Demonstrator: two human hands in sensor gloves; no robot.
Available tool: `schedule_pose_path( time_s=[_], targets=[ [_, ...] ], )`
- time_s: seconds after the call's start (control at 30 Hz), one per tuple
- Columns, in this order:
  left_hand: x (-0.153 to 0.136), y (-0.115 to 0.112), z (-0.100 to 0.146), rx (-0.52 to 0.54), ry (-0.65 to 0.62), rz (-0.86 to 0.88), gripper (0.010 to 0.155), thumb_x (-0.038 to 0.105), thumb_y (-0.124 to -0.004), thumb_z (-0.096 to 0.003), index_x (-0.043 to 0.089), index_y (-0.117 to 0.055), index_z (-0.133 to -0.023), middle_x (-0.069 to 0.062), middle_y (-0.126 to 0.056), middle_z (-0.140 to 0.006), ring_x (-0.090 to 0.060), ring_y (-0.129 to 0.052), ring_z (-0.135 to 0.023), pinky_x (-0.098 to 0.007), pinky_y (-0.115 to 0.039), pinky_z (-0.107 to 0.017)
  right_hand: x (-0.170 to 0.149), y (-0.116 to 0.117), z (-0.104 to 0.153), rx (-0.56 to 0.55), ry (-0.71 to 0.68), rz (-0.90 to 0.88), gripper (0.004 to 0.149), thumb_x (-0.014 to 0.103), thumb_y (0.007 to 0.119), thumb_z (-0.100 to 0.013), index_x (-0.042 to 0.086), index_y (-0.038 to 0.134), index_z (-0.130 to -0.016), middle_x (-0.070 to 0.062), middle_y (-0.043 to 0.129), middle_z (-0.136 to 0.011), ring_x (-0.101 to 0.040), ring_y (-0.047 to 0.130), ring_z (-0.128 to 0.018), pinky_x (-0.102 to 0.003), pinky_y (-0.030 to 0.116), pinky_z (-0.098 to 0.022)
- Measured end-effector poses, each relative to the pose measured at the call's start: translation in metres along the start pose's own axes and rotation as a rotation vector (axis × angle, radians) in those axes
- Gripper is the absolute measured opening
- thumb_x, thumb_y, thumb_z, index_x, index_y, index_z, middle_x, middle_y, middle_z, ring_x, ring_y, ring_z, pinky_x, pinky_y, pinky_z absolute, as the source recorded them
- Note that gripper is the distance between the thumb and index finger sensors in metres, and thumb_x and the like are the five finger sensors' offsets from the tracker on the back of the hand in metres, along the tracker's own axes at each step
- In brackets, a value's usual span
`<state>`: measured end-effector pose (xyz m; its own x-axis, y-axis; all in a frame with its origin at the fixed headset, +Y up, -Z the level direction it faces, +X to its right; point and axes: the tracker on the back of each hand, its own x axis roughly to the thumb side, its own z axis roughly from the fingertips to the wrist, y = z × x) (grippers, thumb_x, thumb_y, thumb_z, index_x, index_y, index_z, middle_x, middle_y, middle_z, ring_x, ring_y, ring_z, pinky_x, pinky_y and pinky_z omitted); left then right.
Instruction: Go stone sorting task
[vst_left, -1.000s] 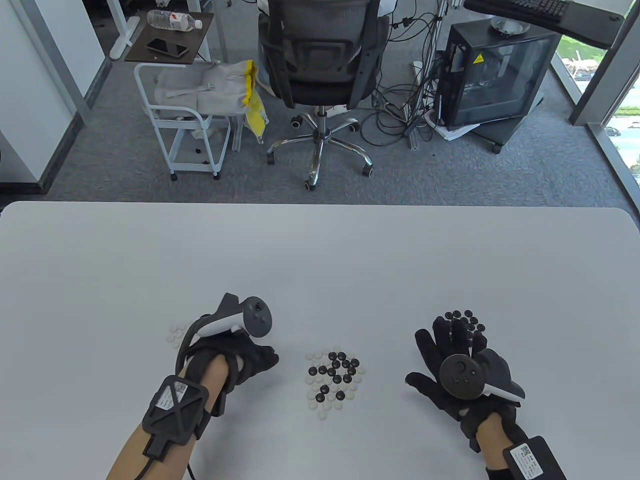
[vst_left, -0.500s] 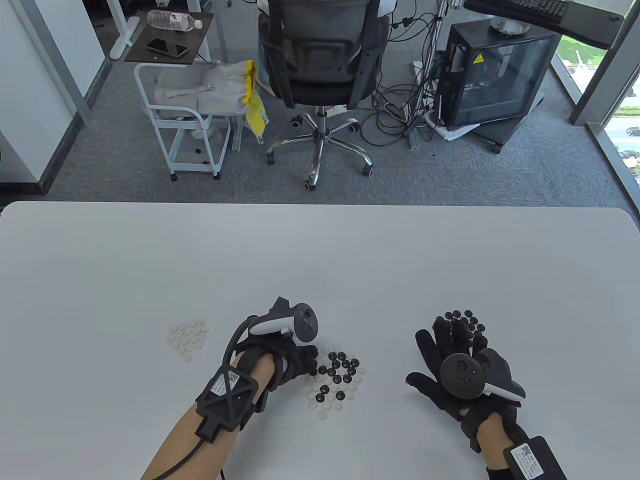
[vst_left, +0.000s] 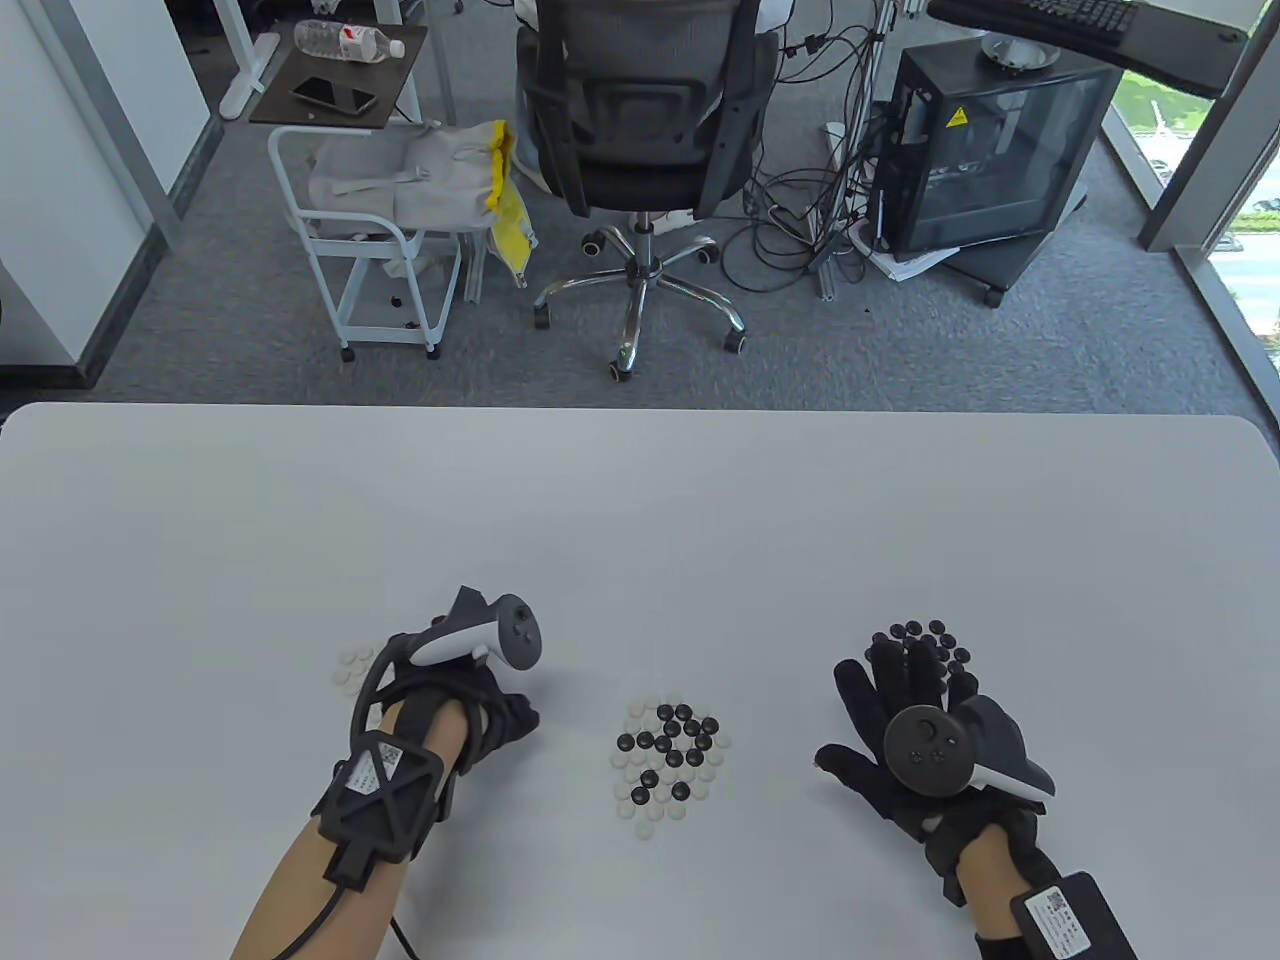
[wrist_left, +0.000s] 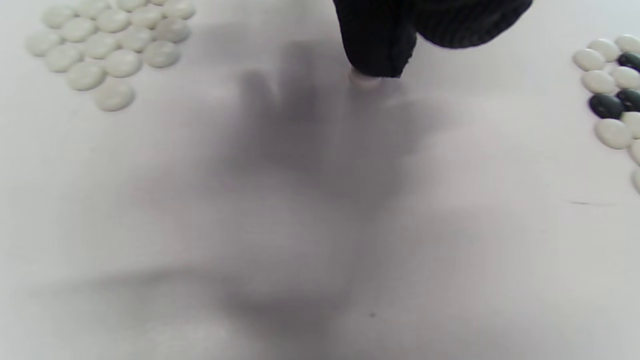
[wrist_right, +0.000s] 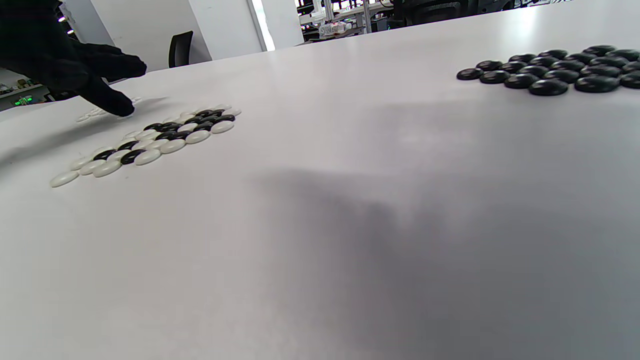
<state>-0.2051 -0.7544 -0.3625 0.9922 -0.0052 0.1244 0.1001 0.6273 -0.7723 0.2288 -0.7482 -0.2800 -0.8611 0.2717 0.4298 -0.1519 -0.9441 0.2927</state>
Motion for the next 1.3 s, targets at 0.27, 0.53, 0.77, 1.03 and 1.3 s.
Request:
schedule_pose_path(
  time_s=[0.27,0.53,0.77,1.03,1.3],
  targets=[
    [-0.057,-0.012,0.011,-0.006,0.116,0.082,0.064,0.052,-0.053,-0.0501,0.036,-0.059,-0.112,-0.016,0.01,-0.111,-0.052,0.015,-0.092,-0.081,-0.001,-0.052,0.002,0.002,-0.003,0.012,-0.004,0.006,0.085,0.052,0.051,-0.065,-0.004,0.018,-0.118,-0.047,0.002,-0.11,-0.069,-0.006,-0.091,-0.089,0.007,-0.054],
    [-0.085,-0.017,0.014,-0.003,0.173,0.141,0.065,0.052,-0.053,-0.0501,0.036,-0.055,-0.113,-0.016,0.012,-0.11,-0.052,0.017,-0.092,-0.081,0.0,-0.052,0.002,0.002,-0.003,0.018,0.004,0.004,0.085,0.052,0.051,-0.065,-0.004,0.018,-0.118,-0.047,0.002,-0.111,-0.069,-0.005,-0.091,-0.089,0.007,-0.054],
    [-0.07,-0.006,0.025,0.063,0.092,0.142,0.068,0.053,-0.053,-0.0502,0.033,-0.053,-0.115,-0.018,0.013,-0.11,-0.053,0.018,-0.091,-0.081,0.0,-0.052,0.001,0.002,-0.003,0.017,0.004,0.003,0.085,0.052,0.051,-0.064,-0.004,0.018,-0.119,-0.047,0.002,-0.111,-0.069,-0.005,-0.091,-0.089,0.007,-0.054],
    [0.007,0.009,0.035,0.101,-0.149,0.056,0.067,0.054,-0.053,-0.0507,0.031,-0.062,-0.113,-0.02,0.006,-0.114,-0.054,0.014,-0.093,-0.082,-0.003,-0.054,0.001,0.002,-0.003,0.019,0.006,0.005,0.085,0.052,0.051,-0.065,-0.004,0.018,-0.119,-0.047,0.002,-0.111,-0.069,-0.005,-0.091,-0.089,0.007,-0.054],
    [0.082,0.005,0.008,0.069,-0.339,0.047,0.068,0.055,-0.051,-0.0504,0.032,-0.057,-0.114,-0.02,0.008,-0.114,-0.054,0.014,-0.093,-0.082,-0.003,-0.054,0.001,0.003,-0.003,0.014,0.002,0.006,0.085,0.052,0.051,-0.065,-0.004,0.018,-0.119,-0.047,0.002,-0.11,-0.069,-0.005,-0.091,-0.089,0.007,-0.054]
  ],
)
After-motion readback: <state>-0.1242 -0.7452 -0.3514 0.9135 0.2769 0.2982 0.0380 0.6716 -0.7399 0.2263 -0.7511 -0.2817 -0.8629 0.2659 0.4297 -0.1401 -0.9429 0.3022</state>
